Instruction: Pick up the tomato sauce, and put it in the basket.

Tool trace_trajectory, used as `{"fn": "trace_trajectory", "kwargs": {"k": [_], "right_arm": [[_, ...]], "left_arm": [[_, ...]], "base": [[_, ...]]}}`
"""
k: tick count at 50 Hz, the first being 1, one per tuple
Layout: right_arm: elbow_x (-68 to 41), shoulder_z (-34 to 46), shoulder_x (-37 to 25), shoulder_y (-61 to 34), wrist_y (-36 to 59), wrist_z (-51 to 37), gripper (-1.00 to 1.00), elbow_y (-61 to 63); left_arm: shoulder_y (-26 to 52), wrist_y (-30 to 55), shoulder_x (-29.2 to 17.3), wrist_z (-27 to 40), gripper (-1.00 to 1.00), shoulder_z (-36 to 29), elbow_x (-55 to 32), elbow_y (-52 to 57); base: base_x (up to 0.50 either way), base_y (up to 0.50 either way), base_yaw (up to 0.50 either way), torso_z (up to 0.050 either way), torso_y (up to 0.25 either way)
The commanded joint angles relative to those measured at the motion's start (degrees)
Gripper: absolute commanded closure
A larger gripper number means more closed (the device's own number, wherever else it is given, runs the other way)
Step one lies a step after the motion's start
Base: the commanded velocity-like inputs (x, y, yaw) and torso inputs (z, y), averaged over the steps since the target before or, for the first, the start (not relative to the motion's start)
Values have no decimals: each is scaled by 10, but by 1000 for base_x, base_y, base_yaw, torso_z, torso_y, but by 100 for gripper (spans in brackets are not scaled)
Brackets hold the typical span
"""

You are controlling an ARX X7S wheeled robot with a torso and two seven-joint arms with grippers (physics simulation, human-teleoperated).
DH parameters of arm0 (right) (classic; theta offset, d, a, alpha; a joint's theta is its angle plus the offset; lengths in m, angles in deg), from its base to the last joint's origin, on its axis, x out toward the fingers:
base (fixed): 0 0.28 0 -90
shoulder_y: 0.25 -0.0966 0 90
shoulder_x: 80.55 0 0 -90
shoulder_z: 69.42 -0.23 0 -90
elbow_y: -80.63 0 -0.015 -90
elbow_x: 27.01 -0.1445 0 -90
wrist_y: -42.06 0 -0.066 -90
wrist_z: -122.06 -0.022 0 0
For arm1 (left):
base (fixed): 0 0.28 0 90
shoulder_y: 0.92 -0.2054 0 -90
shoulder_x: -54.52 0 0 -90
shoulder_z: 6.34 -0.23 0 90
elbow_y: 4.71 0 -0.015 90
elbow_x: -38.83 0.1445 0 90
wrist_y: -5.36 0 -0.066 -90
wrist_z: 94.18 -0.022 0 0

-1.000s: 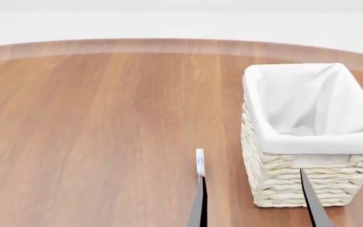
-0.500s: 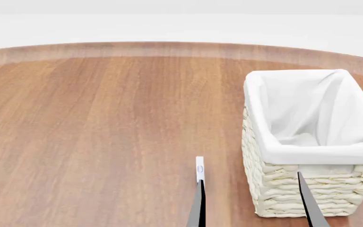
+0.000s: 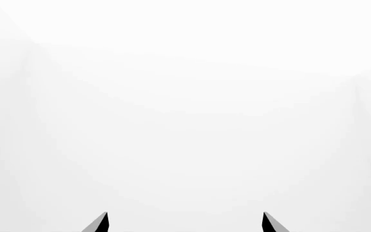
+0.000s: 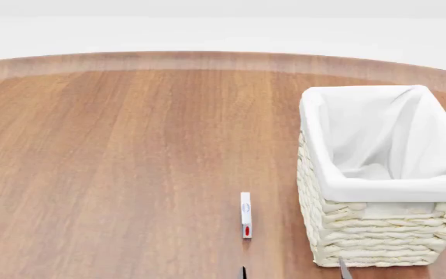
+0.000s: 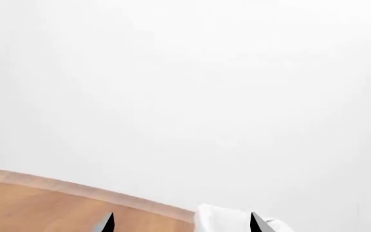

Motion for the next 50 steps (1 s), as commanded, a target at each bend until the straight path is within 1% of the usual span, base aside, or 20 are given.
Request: {"fn": "trace_trajectory", "kwargs": {"k": [1,7,26,34,41,50], "right_arm": [[-22,3,-10,46,-13,-10,-100,-38],[-30,4,-15,73,-27,-18,-100,-63],[-50,13,-15,91,-58,-30,-100,-160],[-70,25,0,76,-85,-29,-100,-256],[-119,19,4,72,-46,-16,-100,-260],[-141,10,6,65,-13,-19,-100,-266]], "left_arm": [[6,-3,-1,0,-100,-6,-1,-13],[6,-6,-2,0,-100,-10,-2,-21],[5,-16,-5,-1,-100,-17,-2,-37],[3,-19,-8,-1,-100,-18,-6,-40],[1,-23,-8,-1,-100,-22,-7,-46],[6,-17,-8,2,-100,-26,-8,-46]], "base": [[0,0,0,0,0],[0,0,0,0,0],[0,0,0,0,0],[0,0,0,0,0],[0,0,0,0,0],[0,0,0,0,0]]}}
